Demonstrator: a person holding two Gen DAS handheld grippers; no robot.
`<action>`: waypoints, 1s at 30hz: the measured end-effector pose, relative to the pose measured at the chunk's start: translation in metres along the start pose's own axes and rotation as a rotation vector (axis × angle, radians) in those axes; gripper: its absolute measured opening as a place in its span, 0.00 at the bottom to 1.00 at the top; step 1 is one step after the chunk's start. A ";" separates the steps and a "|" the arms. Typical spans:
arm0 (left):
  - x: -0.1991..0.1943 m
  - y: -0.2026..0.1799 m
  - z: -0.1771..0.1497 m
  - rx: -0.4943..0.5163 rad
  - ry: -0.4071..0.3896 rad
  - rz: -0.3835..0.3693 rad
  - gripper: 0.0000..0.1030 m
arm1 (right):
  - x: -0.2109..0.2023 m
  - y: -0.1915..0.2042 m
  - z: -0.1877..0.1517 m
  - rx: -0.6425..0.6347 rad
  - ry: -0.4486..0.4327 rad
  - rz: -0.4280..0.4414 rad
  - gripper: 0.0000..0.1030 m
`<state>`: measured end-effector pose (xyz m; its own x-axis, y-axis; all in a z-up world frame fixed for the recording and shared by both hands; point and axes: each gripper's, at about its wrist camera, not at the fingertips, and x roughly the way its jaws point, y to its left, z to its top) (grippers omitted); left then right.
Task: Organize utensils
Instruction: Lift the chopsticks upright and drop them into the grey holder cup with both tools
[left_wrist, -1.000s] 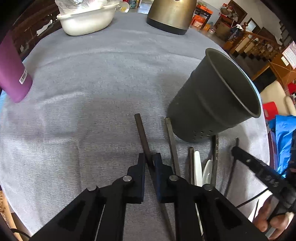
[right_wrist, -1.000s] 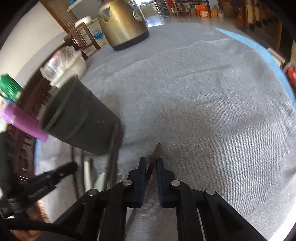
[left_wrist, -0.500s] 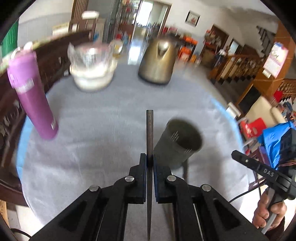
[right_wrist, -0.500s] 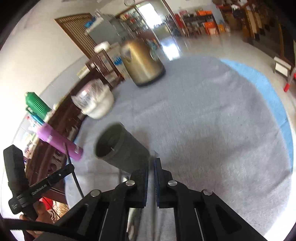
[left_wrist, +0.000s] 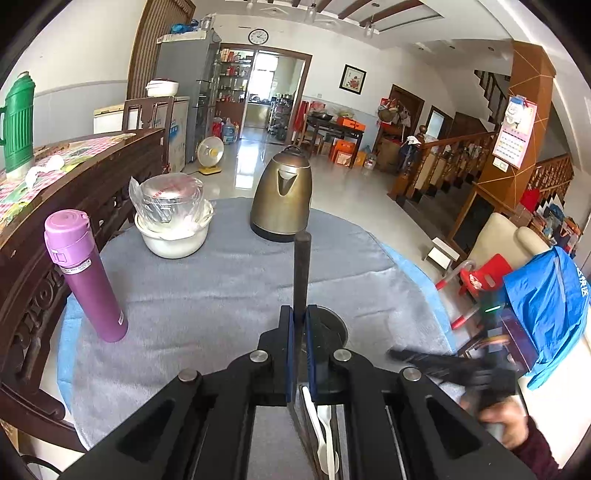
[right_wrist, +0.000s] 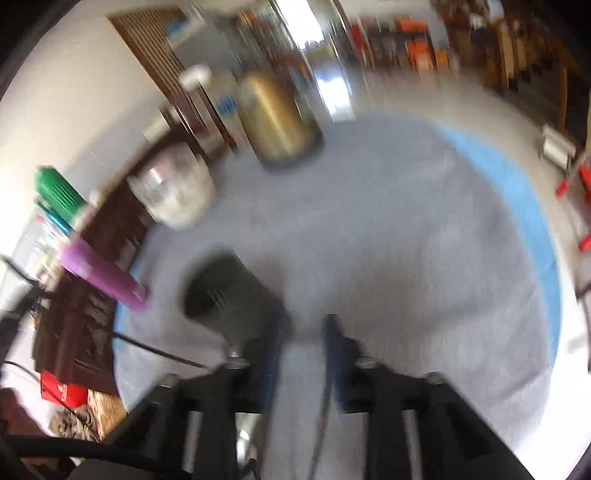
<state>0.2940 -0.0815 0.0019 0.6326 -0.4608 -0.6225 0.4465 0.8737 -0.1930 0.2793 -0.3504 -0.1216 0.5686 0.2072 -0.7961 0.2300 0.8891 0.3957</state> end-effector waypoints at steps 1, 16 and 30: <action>-0.002 -0.002 -0.001 0.004 -0.001 -0.004 0.06 | 0.020 -0.005 -0.005 0.023 0.065 -0.011 0.54; -0.035 -0.007 -0.002 0.010 -0.032 0.001 0.06 | 0.054 0.003 -0.020 -0.099 0.078 -0.183 0.06; -0.058 -0.024 0.035 0.028 -0.125 -0.008 0.06 | -0.131 0.051 0.008 -0.089 -0.525 0.067 0.06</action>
<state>0.2686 -0.0808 0.0690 0.7023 -0.4848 -0.5213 0.4683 0.8662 -0.1747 0.2233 -0.3358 0.0064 0.9036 0.0533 -0.4250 0.1245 0.9167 0.3796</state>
